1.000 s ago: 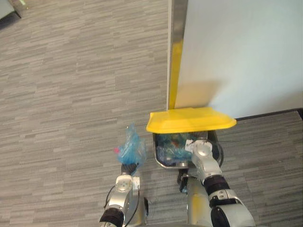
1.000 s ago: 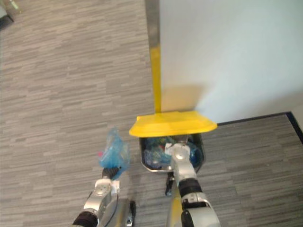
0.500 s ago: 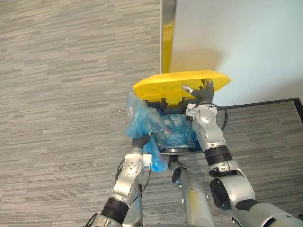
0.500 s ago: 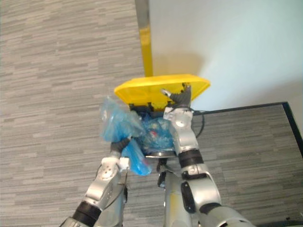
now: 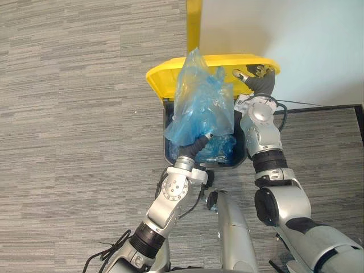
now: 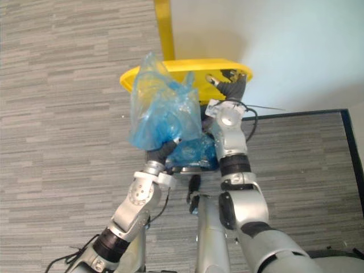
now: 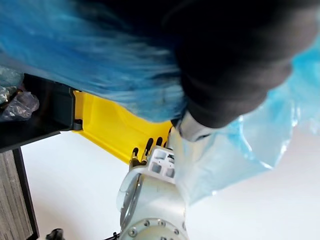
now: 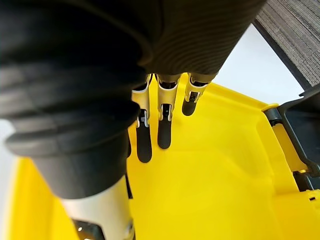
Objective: Gather rubbish on tea table into small bin, then transfer packed bag to large trash can.
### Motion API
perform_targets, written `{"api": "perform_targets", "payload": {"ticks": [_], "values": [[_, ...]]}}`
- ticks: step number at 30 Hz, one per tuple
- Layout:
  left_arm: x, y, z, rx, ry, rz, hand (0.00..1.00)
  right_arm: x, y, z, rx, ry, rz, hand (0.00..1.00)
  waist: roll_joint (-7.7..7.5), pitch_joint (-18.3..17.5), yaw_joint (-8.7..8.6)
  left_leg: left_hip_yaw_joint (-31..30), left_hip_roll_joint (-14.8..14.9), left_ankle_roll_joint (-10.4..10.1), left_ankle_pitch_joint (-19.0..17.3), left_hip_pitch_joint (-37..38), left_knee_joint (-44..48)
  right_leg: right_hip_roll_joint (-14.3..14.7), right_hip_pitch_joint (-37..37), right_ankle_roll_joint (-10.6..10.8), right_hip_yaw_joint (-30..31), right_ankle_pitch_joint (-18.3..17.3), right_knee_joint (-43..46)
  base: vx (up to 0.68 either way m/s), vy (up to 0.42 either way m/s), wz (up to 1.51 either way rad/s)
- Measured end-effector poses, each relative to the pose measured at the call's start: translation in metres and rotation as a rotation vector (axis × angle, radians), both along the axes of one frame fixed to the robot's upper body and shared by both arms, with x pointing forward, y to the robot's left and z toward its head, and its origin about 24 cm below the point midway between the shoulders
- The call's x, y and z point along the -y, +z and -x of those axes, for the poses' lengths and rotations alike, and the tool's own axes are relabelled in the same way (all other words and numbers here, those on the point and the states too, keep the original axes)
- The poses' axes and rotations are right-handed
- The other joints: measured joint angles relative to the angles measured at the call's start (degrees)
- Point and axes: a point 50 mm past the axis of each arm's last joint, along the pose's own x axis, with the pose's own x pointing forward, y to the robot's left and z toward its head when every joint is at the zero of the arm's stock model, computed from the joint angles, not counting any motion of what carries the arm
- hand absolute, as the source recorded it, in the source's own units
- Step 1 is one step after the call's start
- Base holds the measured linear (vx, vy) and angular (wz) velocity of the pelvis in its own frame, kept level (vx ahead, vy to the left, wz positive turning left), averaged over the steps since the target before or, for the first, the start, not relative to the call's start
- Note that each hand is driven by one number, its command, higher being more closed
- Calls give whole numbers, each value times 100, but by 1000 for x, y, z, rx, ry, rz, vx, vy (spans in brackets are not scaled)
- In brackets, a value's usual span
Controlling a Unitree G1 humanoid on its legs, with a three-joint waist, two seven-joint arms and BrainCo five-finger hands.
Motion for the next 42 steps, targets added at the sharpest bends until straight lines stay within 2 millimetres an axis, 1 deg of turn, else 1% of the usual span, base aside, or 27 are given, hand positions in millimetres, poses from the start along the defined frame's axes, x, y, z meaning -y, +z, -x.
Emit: {"api": "perform_targets", "payload": {"ticks": [1, 2, 3, 5, 7, 9, 11, 12, 16, 17, 19, 22, 25, 29, 31, 32, 35, 37, 39, 40, 42], "values": [[0, 1, -1, 5, 1, -6, 100, -1, 1, -1, -1, 3, 1, 0, 0, 0, -3, 19, -8, 21, 26, 12, -34, 1, 58, -4, 1, 89, -124, -49, 80, -2], [2, 2, -3, 15, 7, -24, 100, -3, 4, -2, 2, 6, 2, 0, 1, 0, -13, 41, -11, -15, 59, 1, -56, 4, 88, -17, 4, 179, -237, -26, 55, -3], [2, 2, -5, 13, 8, -31, 100, -3, 6, -3, 3, 7, 1, 0, 1, 0, -11, 58, -17, 0, 69, -8, -62, 4, 94, -28, 11, 217, -284, -32, 65, -6], [3, -3, -14, -6, 38, -75, 100, -6, 12, -3, 17, 14, 5, 0, 1, -1, -13, 96, -70, -2, 118, -18, -138, -11, 116, -7, 66, 337, -456, -22, 57, -3], [0, -6, -22, -38, 73, -98, 100, -6, 13, -3, 20, 13, 6, 0, 0, -1, -27, 103, -99, -2, 147, -32, -176, -23, 117, -18, 94, 387, -520, -1, 24, 1], [-3, -7, -31, -51, 96, -117, 100, -5, 15, -3, 25, 11, 9, 0, 0, -1, -60, 84, -104, -46, 202, -74, -189, -25, 116, -31, 84, 424, -576, 19, 13, 7], [-5, -5, -44, -59, 121, -139, 100, -3, 18, -4, 33, 6, 17, 0, 0, -1, -118, 40, -102, -56, 218, -145, -187, -28, 104, -77, 33, 489, -651, 27, 0, 9], [-5, -3, -47, -59, 127, -145, 100, -2, 20, -4, 36, 4, 18, 0, 0, -1, -118, 42, -103, -54, 219, -170, -184, -26, 89, -76, 34, 501, -665, 0, 0, 0], [-6, 8, -63, -50, 160, -165, 100, -7, 40, -3, 94, 16, 44, 0, -5, -3, -143, 89, -105, -52, 219, -491, -115, -11, -150, -6, 53, 595, -804, 9, -1, -5], [-7, 7, -64, -54, 163, -167, 100, -7, 41, -2, 98, 18, 48, 0, -5, -3, -152, 90, -104, -52, 219, -510, -113, -7, -167, -4, 57, 599, -808, 23, -2, -5], [-7, -1, -69, -93, 170, -198, 100, -10, 45, -1, 111, 28, 73, 0, -7, -2, -176, 114, -80, -49, 215, -541, -108, 14, -211, -30, 65, 618, -817, 33, -5, -6], [-8, -4, -70, -110, 172, -209, 100, -13, 52, 0, 129, 35, 112, 0, -16, 3, -181, 166, -61, -26, 197, -668, -74, 56, -340, 1, 142, 640, -859, 23, -13, -10], [-13, -11, -78, -158, 198, -229, 100, -22, 64, 3, 176, 63, 139, 0, -23, 7, -196, 221, -8, -21, 150, -917, 79, 103, -557, -3, 167, 690, -858, 8, -7, -14], [-19, -19, -84, -201, 228, -262, 100, -26, 70, 4, 194, 76, 160, 0, -36, 14, -217, 221, -4, -21, 150, -1030, 94, 102, -672, -15, 165, 700, -846, 0, 0, 0], [-24, -24, -89, -232, 256, -285, 100, -30, 75, 4, 208, 84, 166, 0, -70, 34, -255, 202, 11, -21, 151, -1114, 134, 104, -716, -15, 136, 699, -846, 4, -5, 2], [-25, -24, -90, -235, 261, -293, 100, -30, 76, 5, 211, 84, 166, 0, -85, 42, -262, 197, 13, -21, 151, -1132, 143, 104, -730, -15, 131, 699, -840, 0, -9, 5], [-29, -17, -97, -240, 286, -286, 100, -32, 84, 6, 233, 90, 166, 0, -243, 130, -309, 164, 9, -19, 150, -1290, 188, 100, -849, 3, 130, 713, -835, -12, -10, 6], [-28, -14, -99, -234, 286, -290, 100, -34, 88, 6, 242, 94, 165, 0, -257, 138, -314, 155, 7, -27, 154, -1363, 196, 99, -911, 4, 130, 723, -835, -1, -5, 2], [-29, -14, -99, -234, 293, -289, 100, -35, 88, 6, 242, 97, 168, 0, -256, 138, -321, 157, 14, -36, 159, -1372, 193, 107, -925, -26, 129, 743, -835, 16, 1, 0], [-28, -12, -100, -233, 303, -286, 100, -35, 89, 6, 244, 99, 169, 0, -256, 138, -333, 158, 17, -37, 160, -1370, 183, 109, -926, -86, 129, 784, -835, 37, 4, 0], [-28, -9, -101, -224, 301, -285, 100, -35, 89, 6, 244, 98, 169, 0, -256, 138, -335, 162, 17, -38, 161, -1370, 181, 108, -926, -93, 129, 789, -835, 18, 3, 0]]}}
